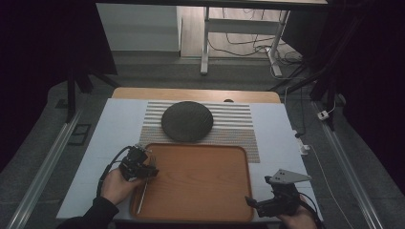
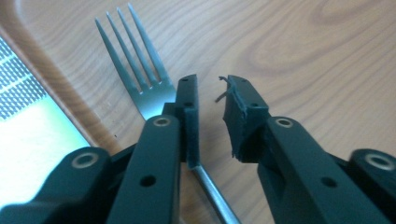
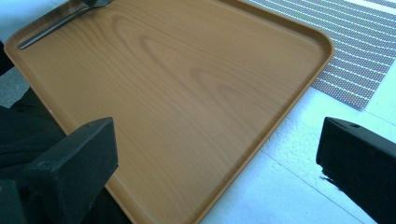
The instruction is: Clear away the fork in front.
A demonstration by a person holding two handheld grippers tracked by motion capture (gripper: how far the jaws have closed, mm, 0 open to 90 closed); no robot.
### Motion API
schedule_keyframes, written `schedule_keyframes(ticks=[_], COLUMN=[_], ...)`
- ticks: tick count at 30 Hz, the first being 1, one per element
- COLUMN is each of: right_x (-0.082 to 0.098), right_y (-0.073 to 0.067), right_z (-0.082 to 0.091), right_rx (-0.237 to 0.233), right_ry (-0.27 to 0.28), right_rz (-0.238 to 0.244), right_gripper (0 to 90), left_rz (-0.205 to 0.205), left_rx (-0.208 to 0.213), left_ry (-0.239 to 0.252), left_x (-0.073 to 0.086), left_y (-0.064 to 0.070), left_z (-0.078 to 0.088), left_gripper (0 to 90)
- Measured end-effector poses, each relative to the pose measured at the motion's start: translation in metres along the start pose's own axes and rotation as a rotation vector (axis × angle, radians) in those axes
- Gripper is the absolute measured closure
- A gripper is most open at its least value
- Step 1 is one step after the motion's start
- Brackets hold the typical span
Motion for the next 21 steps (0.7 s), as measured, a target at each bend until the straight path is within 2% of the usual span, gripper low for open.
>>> schedule_keyframes(ticks=[7, 13, 15, 18, 21], right_x=[0.0, 0.0, 0.0, 0.0, 0.0], right_y=[0.0, 0.0, 0.0, -0.001, -0.001], right_z=[0.0, 0.0, 0.0, 0.0, 0.0], right_rx=[0.001, 0.0, 0.001, 0.001, 0.006], right_ry=[-0.003, -0.003, -0.006, -0.003, -0.007], right_rz=[0.003, 0.004, 0.005, 0.004, 0.006], right_gripper=[0.0, 0.0, 0.0, 0.0, 0.0], left_rz=[-0.012, -0.064, -0.067, -0.092, -0.103], left_rx=[-0.004, -0.001, -0.006, -0.011, 0.009], left_ry=[0.046, 0.084, 0.085, 0.081, 0.097], left_x=[0.003, 0.008, 0.011, 0.015, 0.02], left_y=[0.001, 0.005, 0.008, 0.013, 0.016], left_z=[0.008, 0.014, 0.017, 0.02, 0.025], left_gripper=[48.4, 29.2, 22.3, 17.3, 12.7])
Point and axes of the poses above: each handheld gripper's, and its own axes: z roughly backward along the jaws, x roughly out of its underside, y roughly to its right, the point moved 2 cm from there along -z, roughly forward along the jaws, and after that the axes turned 5 degrees about -y, right-handed, at the moved point
